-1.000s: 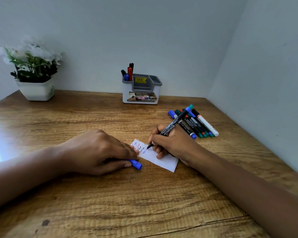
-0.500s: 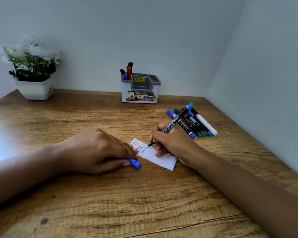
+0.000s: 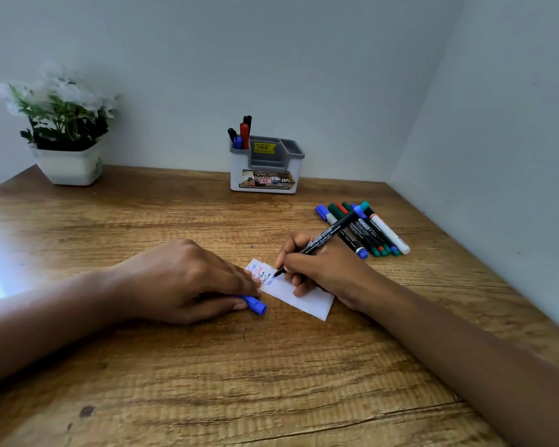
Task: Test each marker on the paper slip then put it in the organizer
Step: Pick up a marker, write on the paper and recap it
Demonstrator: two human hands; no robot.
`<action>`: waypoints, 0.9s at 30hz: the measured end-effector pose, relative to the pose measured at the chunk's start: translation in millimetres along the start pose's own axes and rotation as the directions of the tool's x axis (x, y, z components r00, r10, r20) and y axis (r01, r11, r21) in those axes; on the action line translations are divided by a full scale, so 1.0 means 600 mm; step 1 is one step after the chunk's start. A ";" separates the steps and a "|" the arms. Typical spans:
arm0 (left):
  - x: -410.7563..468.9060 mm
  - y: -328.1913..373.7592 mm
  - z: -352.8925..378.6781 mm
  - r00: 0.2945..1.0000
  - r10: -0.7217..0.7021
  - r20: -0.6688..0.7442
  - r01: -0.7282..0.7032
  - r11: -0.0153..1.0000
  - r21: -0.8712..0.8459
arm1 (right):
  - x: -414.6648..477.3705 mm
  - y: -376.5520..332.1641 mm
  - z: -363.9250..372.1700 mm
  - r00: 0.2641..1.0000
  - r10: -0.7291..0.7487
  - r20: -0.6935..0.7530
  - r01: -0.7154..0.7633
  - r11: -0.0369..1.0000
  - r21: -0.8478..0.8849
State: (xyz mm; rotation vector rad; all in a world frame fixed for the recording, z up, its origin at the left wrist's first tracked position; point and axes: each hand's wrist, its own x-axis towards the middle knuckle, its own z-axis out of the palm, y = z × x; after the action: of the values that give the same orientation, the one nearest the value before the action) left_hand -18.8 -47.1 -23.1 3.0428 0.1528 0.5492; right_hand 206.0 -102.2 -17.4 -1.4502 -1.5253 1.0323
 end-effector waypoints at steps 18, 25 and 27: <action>0.000 -0.002 0.001 1.000 0.003 0.004 -0.003 1.000 0.002 | 0.003 0.001 0.001 1.000 0.005 -0.011 -0.005 1.000 -0.014; 0.000 -0.002 0.001 1.000 0.008 -0.002 -0.008 1.000 -0.002 | 0.004 0.002 0.000 1.000 0.009 -0.008 -0.009 0.999 -0.031; 0.000 -0.002 0.001 1.000 0.009 -0.005 -0.009 1.000 -0.003 | 0.004 0.002 0.001 1.000 0.011 -0.012 -0.011 1.000 -0.029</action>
State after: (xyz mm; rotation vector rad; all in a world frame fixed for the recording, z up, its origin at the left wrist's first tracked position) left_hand -18.9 -46.1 -23.8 3.0409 0.1384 0.5569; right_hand 205.8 -99.9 -18.5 -1.4836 -1.5309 1.0101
